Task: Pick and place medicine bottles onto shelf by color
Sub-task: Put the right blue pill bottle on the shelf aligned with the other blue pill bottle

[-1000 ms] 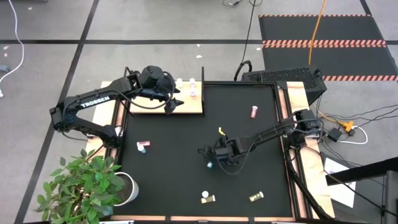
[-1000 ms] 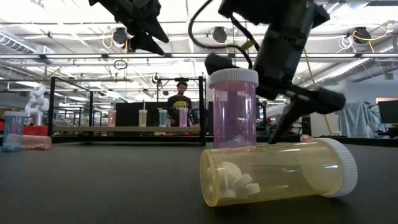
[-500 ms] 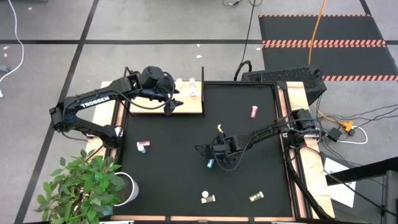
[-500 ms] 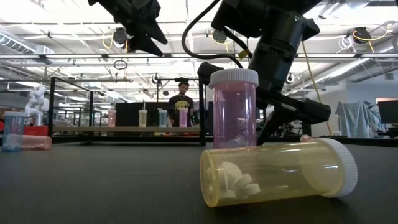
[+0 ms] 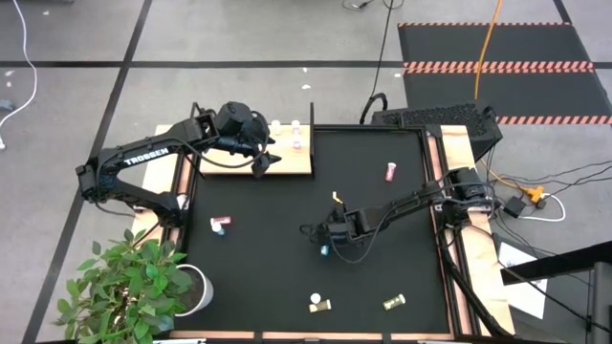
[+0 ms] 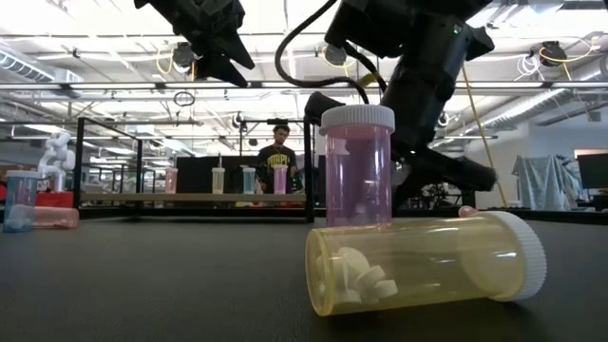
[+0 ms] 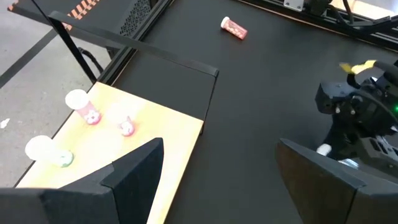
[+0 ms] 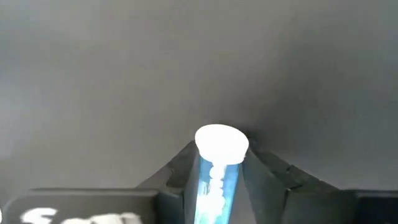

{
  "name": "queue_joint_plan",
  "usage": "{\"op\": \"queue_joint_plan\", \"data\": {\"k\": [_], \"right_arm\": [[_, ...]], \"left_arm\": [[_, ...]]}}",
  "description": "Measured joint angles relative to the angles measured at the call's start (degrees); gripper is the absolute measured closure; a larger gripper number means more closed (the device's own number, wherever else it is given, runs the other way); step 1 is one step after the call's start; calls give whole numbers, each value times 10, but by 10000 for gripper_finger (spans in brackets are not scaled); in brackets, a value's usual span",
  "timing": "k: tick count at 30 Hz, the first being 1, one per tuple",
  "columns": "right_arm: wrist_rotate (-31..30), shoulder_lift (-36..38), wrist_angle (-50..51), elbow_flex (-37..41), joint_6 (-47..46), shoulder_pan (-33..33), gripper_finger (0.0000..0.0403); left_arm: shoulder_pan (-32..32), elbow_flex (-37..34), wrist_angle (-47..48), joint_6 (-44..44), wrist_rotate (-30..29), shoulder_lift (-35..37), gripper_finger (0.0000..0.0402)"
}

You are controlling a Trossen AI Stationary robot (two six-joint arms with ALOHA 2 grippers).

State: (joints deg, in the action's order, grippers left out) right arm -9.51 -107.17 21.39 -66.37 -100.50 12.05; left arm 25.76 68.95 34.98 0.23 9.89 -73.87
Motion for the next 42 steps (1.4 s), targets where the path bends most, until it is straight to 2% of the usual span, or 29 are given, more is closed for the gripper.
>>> {"op": "queue_joint_plan", "data": {"k": [3,6,11,17,20,24,27,32,36,39,42], "right_arm": [[-43,29,10,1,58,-1,290],[-84,66,-3,0,155,-4,287],[-114,142,-61,0,418,-16,289],[-115,227,-134,0,671,-49,290],[-110,261,-159,0,790,-61,290],[-61,285,-168,-1,904,-81,290],[-39,289,-169,9,942,-90,290],[-39,288,-209,32,1032,-86,290],[-95,288,-260,37,1108,-77,290],[-148,287,-278,37,1127,-75,290],[-162,287,-278,37,1132,-79,290]], "left_arm": [[0,0,0,0,0,0,92],[0,0,-1,0,0,0,92],[-3,0,-9,-1,35,0,92],[-26,0,-27,-2,120,0,92],[-51,0,-60,3,131,0,92],[-91,0,-137,5,130,0,92],[-118,0,-196,-1,107,0,92],[-149,0,-260,25,58,0,92],[-164,0,-261,106,-23,0,92],[-174,0,-265,181,-98,-10,92],[-189,-1,-273,194,-144,-24,92]]}}
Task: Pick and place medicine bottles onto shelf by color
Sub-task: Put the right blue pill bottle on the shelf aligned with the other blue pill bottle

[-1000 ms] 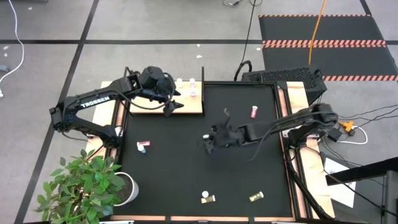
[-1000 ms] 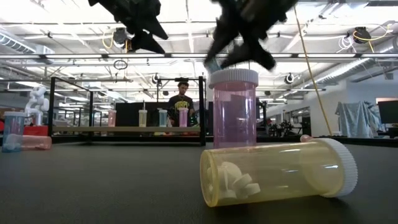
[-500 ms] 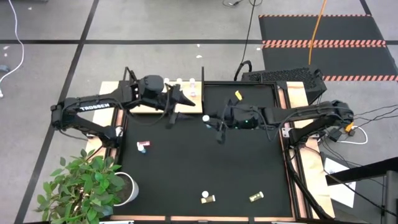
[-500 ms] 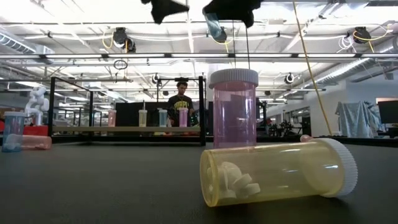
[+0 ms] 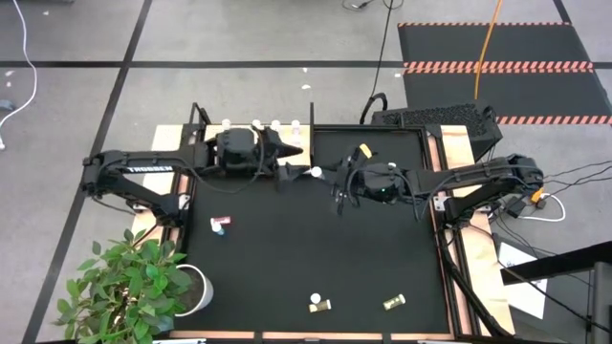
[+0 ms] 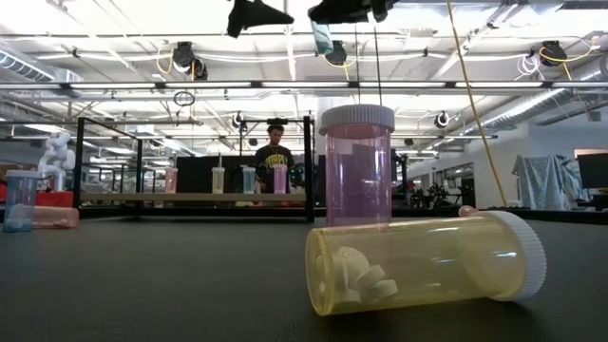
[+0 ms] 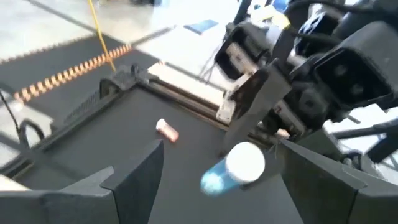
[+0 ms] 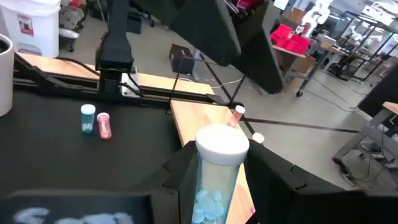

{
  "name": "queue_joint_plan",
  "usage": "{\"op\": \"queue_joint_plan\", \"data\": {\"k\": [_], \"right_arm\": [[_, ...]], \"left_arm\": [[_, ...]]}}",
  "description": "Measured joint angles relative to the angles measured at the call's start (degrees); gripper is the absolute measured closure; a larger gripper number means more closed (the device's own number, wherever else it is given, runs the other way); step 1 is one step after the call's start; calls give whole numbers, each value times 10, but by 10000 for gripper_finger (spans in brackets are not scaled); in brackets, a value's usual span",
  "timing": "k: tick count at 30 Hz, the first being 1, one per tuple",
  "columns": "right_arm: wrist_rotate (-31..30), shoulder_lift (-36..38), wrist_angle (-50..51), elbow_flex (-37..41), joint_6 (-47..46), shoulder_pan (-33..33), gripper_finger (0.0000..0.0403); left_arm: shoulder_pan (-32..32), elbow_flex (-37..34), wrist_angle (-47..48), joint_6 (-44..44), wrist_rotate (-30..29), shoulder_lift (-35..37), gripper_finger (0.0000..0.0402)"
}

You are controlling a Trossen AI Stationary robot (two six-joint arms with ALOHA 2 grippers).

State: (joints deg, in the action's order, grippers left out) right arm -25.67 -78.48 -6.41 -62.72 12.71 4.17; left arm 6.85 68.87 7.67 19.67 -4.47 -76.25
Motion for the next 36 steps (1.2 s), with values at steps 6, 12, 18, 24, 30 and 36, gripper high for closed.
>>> {"op": "queue_joint_plan", "data": {"k": [6,12,18,24,30,36], "right_arm": [[0,0,-2,0,-21,-3,290],[0,0,4,0,-65,-12,290],[0,0,23,0,-66,-21,290],[1,0,25,0,-62,-23,290],[1,0,28,0,-62,-24,290],[3,0,28,0,-73,-31,290]], "left_arm": [[-20,17,-63,42,-30,-57,92],[-22,105,66,78,-32,-110,92],[-20,195,206,93,-52,-149,103],[-6,215,237,125,-43,-162,174],[1,215,234,141,-20,-161,241],[3,216,235,150,-10,-161,281]]}}
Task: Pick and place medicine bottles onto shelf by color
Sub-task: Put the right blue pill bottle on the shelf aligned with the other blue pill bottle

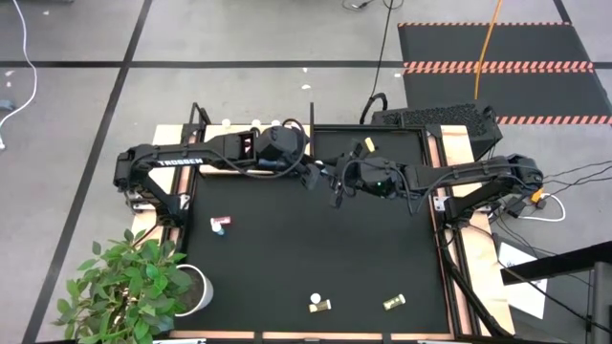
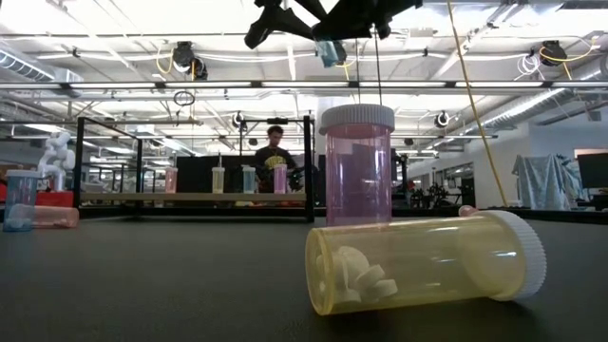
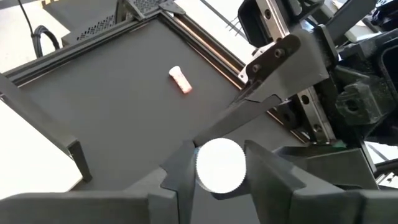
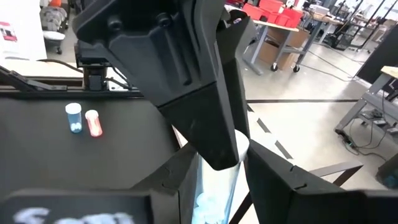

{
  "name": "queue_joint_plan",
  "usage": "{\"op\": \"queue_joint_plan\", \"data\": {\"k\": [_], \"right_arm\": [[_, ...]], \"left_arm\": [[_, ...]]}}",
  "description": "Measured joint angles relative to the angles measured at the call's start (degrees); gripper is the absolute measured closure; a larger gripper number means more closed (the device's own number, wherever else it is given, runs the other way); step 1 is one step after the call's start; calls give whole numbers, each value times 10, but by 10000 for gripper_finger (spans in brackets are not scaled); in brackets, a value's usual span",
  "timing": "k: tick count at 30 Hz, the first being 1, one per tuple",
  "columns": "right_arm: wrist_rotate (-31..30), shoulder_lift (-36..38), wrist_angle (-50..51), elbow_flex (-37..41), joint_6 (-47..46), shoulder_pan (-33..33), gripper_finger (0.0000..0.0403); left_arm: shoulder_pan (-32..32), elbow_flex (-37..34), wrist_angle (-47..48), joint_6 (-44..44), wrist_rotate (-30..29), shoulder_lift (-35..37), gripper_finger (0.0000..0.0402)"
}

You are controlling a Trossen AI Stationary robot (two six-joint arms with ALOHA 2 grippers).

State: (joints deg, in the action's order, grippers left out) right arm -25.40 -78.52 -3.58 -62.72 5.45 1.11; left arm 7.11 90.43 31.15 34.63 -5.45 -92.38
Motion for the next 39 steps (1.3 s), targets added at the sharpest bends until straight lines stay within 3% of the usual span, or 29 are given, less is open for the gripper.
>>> {"op": "queue_joint_plan", "data": {"k": [4,16,28,39], "right_arm": [[2,0,0,0,-14,-4,290],[17,1,-12,0,-14,-4,290],[16,1,-22,0,0,-6,290],[16,0,-24,0,-7,-11,284]], "left_arm": [[0,0,-1,0,0,0,276],[3,0,-8,-5,2,0,206],[10,0,-13,-12,19,0,284],[21,0,-12,-17,29,0,279]]}}
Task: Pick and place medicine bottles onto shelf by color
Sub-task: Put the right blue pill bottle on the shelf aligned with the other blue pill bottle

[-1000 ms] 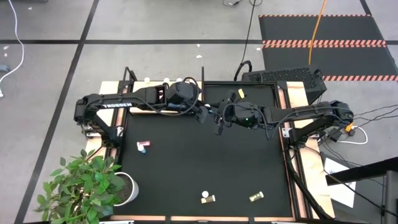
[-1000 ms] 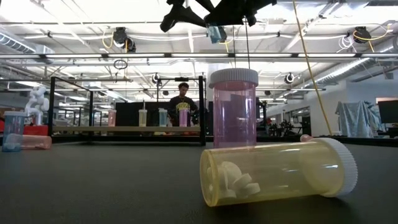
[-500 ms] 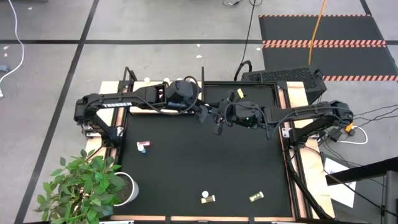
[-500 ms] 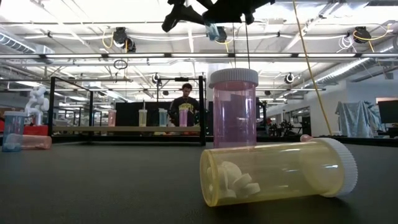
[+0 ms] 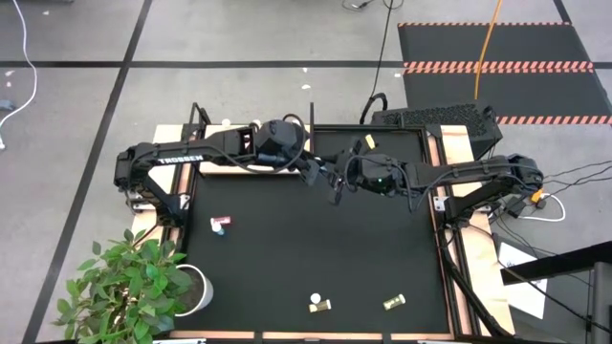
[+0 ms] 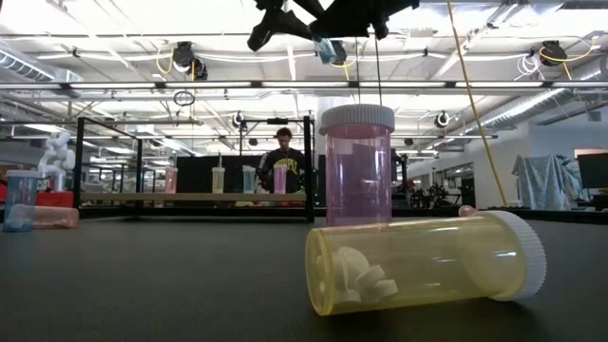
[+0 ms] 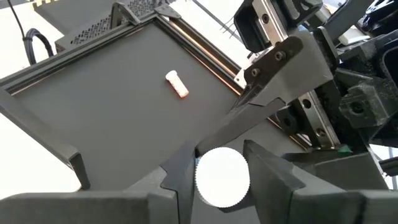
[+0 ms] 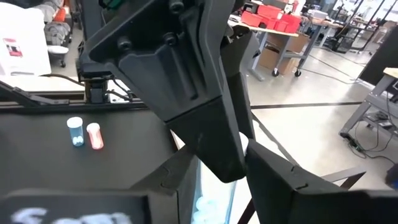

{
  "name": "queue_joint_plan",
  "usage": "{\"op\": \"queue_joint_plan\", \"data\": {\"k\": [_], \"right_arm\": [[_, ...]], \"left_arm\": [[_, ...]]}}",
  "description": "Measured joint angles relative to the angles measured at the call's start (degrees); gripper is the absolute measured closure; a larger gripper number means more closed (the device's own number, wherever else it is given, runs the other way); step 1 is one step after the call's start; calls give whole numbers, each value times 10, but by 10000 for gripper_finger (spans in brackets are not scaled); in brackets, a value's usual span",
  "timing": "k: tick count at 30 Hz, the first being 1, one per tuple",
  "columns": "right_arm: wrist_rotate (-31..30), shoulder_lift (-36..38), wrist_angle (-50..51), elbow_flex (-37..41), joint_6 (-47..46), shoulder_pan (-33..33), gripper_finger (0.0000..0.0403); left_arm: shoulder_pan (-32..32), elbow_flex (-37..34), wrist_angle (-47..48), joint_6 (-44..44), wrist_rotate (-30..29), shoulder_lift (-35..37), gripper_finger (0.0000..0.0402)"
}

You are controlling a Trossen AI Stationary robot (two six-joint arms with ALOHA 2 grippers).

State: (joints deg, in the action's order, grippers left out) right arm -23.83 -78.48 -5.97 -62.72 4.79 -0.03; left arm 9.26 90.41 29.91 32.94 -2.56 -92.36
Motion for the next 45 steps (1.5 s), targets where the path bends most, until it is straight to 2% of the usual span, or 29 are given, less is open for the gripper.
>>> {"op": "queue_joint_plan", "data": {"k": [5,10,18,26,32,34,38,39,45], "right_arm": [[0,0,11,0,-54,-11,254],[1,0,66,0,-140,-15,201],[-1,0,155,0,-146,-17,115],[-2,0,177,0,-146,-40,101],[0,3,190,16,-180,-80,100],[27,2,194,32,-227,-96,100],[184,5,191,54,-289,-137,100],[206,5,190,59,-295,-143,100],[221,14,187,80,-303,-165,100]], "left_arm": [[12,-1,12,-9,-2,0,281],[39,-1,22,-25,-4,8,281],[118,-2,115,-101,-11,40,280],[210,0,118,-215,-46,63,280],[274,-24,91,-218,-55,64,280],[290,-44,72,-215,-51,63,280],[305,-119,-8,-202,-6,63,280],[306,-141,-25,-196,4,63,280],[300,-259,-122,-192,11,61,280]]}}
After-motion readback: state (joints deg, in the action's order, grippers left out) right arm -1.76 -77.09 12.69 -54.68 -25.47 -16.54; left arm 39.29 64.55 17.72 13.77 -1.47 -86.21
